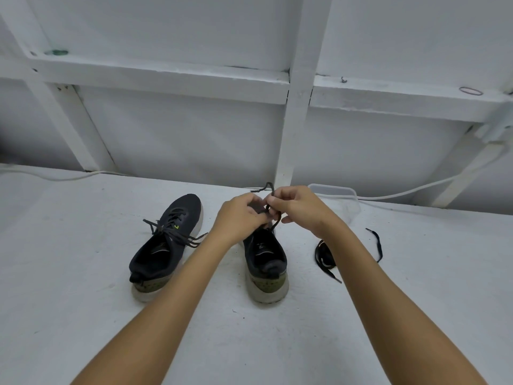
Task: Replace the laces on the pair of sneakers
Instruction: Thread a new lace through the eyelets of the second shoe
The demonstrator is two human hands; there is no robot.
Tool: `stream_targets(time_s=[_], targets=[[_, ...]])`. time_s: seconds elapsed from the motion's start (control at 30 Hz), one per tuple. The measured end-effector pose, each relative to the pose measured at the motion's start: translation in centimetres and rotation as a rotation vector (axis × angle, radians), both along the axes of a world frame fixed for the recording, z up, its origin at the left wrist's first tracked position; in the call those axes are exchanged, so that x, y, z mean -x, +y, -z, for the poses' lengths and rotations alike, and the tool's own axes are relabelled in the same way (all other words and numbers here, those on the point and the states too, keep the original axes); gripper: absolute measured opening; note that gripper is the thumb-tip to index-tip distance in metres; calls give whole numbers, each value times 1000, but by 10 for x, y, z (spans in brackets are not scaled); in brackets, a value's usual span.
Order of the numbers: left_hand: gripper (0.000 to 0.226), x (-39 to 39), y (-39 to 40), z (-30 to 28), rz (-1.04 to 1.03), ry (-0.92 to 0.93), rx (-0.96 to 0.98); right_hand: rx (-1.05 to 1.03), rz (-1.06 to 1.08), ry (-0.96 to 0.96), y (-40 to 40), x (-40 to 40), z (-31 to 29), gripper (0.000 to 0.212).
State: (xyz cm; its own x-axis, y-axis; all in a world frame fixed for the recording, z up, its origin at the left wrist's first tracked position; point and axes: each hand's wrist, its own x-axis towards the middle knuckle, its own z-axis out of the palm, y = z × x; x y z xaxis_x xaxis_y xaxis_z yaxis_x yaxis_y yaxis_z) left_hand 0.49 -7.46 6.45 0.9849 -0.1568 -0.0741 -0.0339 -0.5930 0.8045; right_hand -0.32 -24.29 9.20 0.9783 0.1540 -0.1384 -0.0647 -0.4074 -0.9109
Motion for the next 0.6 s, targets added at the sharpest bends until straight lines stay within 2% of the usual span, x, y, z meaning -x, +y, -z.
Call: stream_targets(time_s=[0.1,0.2,0.27,0.37,0.47,0.53,0.6], targets=[[23,-2,-4,0,-7,-165,-128,-31,-24,-16,-2,3,-1,18],[10,-5,-1,4,56,-227,-162,-105,-7,-5,-3,5,3,15],[8,-5,5,3,62,-193,-87,-153,25,17,-4,6,6,14],[20,-6,18,-3,83,-132,-28,-189,59,64,-5,6,14,14],[10,-4,31,-12,147,-61,-42,-195,96,94,-5,6,23,16],[5,-5,36,-16,99,-59,-39,-230,134,110,-4,5,26,16],[3,-10,39,-16,-35,-2,179,-305,174,144,-5,5,26,15]])
